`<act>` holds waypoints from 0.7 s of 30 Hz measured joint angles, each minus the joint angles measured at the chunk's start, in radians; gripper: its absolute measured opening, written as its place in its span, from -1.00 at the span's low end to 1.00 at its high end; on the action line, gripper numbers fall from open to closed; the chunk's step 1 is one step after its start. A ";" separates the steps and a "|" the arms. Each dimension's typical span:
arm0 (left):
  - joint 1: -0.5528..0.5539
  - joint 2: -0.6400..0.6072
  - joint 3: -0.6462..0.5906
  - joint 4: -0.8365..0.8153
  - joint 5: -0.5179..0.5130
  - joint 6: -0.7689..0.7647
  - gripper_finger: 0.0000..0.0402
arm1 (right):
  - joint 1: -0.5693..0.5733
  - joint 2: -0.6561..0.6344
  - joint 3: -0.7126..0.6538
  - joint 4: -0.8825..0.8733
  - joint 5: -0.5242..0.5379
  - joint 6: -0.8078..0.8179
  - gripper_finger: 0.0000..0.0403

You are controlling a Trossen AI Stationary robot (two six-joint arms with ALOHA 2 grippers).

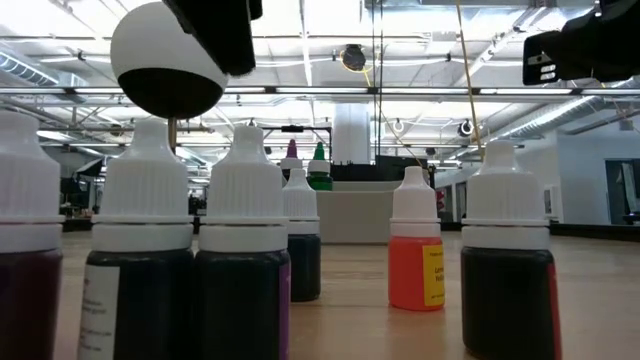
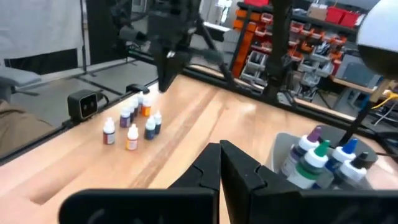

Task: Pick & Place food coloring
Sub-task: Put the top small black food coloring bottle into the gray bin

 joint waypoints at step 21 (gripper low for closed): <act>0.003 0.019 0.000 0.009 -0.010 0.039 -0.22 | -0.259 -0.106 0.000 -0.168 -0.162 0.027 -1.00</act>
